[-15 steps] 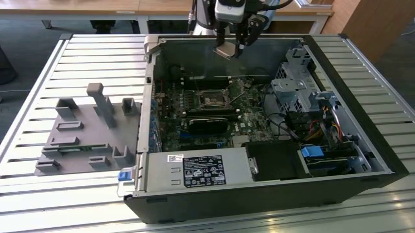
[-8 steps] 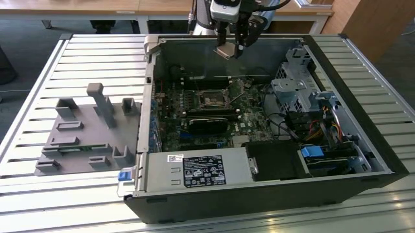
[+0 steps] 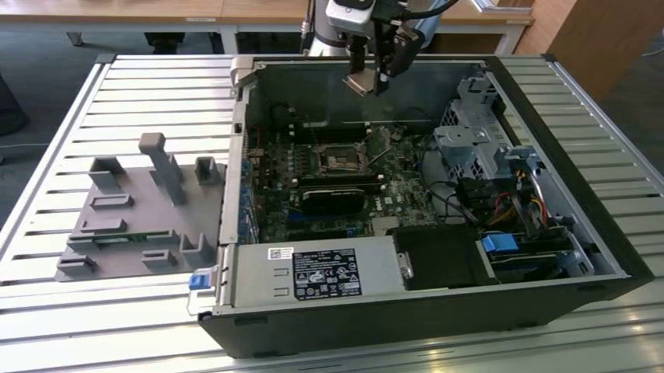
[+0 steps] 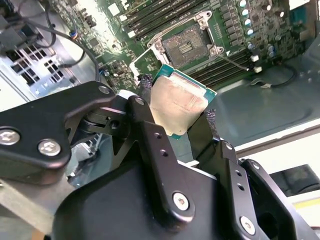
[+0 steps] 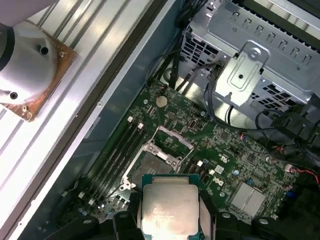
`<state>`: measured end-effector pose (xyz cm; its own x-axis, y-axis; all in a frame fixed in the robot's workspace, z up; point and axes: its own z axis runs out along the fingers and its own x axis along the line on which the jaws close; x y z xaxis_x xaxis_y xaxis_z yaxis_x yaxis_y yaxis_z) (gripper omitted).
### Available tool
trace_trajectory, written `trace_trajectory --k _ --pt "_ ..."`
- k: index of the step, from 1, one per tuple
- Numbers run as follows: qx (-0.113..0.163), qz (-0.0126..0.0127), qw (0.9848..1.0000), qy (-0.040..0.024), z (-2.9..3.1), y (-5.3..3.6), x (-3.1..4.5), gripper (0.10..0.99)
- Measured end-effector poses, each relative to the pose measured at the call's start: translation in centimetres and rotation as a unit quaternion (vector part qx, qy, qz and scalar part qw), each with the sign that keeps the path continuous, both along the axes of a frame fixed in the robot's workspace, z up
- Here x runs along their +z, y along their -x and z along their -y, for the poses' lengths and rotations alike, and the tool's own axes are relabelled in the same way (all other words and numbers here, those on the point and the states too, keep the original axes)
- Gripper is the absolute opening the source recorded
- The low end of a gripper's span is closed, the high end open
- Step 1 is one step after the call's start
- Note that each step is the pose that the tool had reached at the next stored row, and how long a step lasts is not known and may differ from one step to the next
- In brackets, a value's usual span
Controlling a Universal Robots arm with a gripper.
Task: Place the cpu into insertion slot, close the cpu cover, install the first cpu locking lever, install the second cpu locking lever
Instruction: 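Place the cpu into insertion slot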
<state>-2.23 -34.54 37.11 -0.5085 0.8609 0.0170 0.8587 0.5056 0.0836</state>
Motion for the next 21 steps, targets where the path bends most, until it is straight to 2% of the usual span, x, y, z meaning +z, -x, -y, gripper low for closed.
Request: trace_trajectory --k 6,11,16,21 --pt "-0.043 0.0000 0.9991 0.0000 0.00 0.01 -0.07 0.541" --pt "-0.080 0.0000 0.9968 0.0000 0.00 0.01 -0.13 0.541" --pt "-0.118 0.0000 0.9930 0.0000 0.00 0.01 -0.25 0.541" --pt "-0.156 -0.0001 0.9878 0.0001 0.00 0.01 -0.38 0.541"
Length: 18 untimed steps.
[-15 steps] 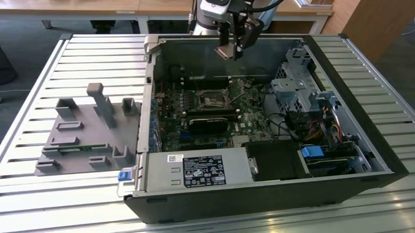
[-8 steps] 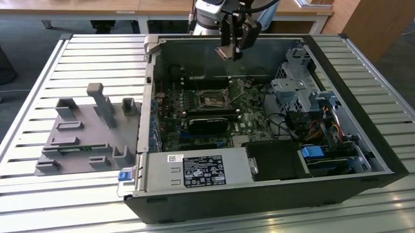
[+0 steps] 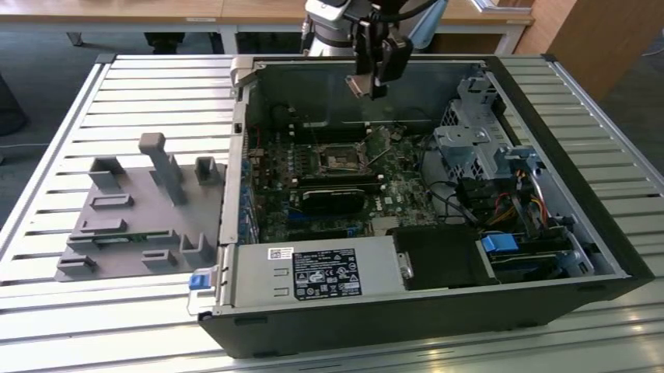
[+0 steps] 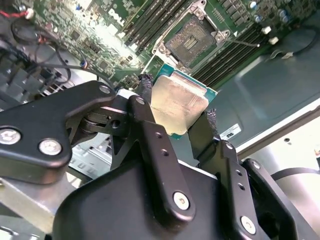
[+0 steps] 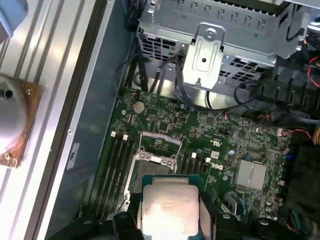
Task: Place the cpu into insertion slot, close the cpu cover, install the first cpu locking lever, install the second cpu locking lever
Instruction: 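Place the cpu into insertion slot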
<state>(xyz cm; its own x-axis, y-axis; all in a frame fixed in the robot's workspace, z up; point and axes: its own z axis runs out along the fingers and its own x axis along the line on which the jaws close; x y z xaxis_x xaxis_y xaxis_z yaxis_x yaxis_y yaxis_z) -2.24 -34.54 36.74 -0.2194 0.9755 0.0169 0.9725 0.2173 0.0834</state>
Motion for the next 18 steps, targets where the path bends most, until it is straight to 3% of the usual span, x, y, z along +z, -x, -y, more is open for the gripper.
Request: trace_trajectory --k 7,10,15,18 --pt "-0.050 -0.0014 0.9988 0.0002 0.00 0.00 -0.24 0.541" --pt "-0.060 -0.0048 0.9982 0.0006 0.00 0.00 -0.44 0.541" --pt "-0.060 -0.0142 0.9981 0.0011 0.00 0.00 -0.96 0.541" --pt "-0.060 -0.0144 0.9981 0.0011 0.00 0.00 -1.13 0.541"
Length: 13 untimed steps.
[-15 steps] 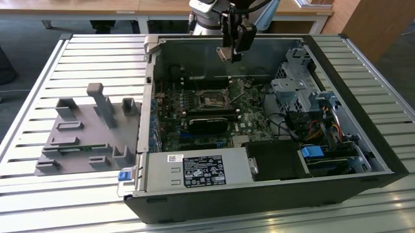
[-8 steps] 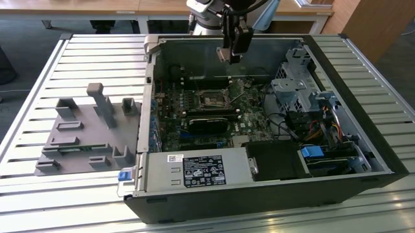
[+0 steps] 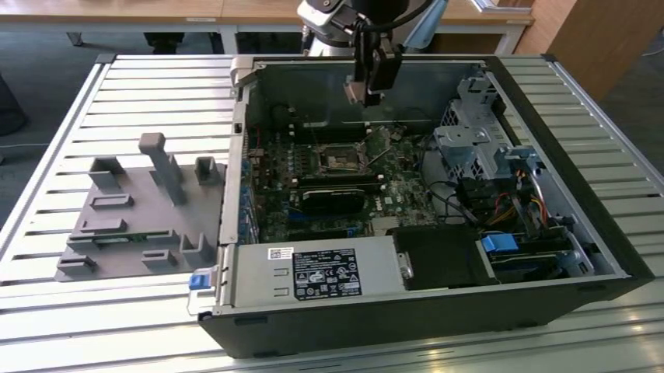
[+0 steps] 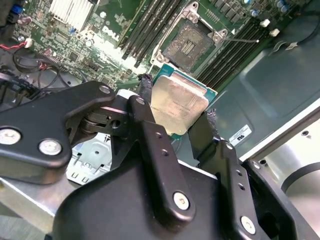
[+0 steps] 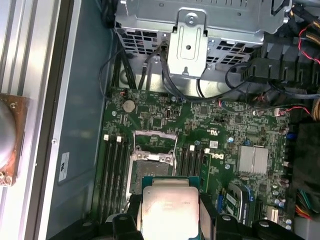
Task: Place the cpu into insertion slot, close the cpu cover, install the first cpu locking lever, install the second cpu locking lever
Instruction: 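Place the cpu into insertion slot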
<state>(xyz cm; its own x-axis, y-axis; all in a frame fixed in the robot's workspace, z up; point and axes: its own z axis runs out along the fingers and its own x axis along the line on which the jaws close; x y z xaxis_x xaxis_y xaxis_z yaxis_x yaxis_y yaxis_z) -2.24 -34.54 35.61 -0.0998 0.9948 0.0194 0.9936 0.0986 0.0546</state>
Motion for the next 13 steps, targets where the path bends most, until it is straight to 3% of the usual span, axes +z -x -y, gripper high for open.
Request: trace_trajectory --k 7,13 --pt "-0.001 -0.0001 1.0000 0.0000 -0.04 0.00 -0.89 0.541" --pt "-0.021 -0.0001 0.9998 0.0000 -0.21 0.01 -1.46 0.541"
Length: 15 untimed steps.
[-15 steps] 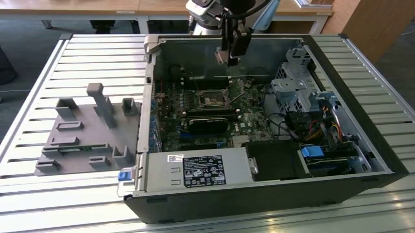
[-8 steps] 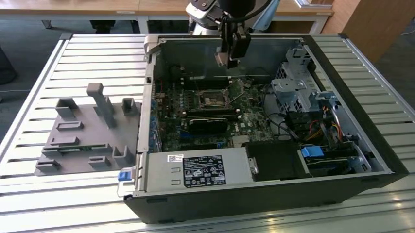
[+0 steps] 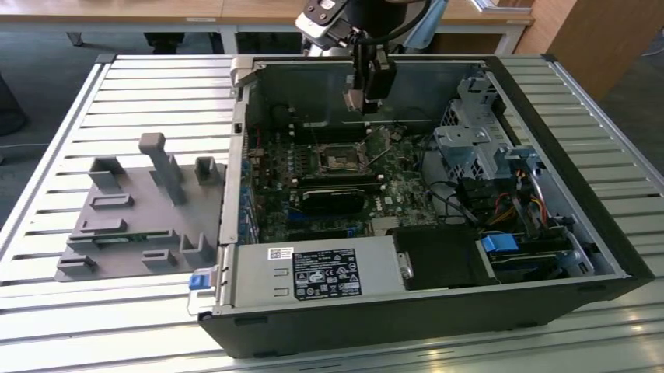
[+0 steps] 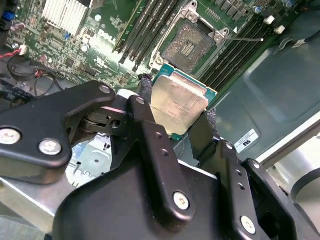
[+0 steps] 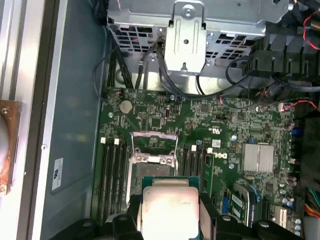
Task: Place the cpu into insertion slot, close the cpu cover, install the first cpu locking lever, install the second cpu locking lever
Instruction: 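Place the cpu into insertion slot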
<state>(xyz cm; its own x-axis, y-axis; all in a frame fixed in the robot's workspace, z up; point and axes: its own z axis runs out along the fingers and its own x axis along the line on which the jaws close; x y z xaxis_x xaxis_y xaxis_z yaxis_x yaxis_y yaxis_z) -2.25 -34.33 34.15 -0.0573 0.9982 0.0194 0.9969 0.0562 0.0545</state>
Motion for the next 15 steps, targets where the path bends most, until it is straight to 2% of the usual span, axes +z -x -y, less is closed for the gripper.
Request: trace_trajectory --k 12,15 --pt "-0.004 0.0002 1.0000 0.0005 -0.03 0.00 -0.60 0.541" --pt "-0.006 0.0004 1.0000 0.0059 -0.03 0.03 -0.80 0.541"
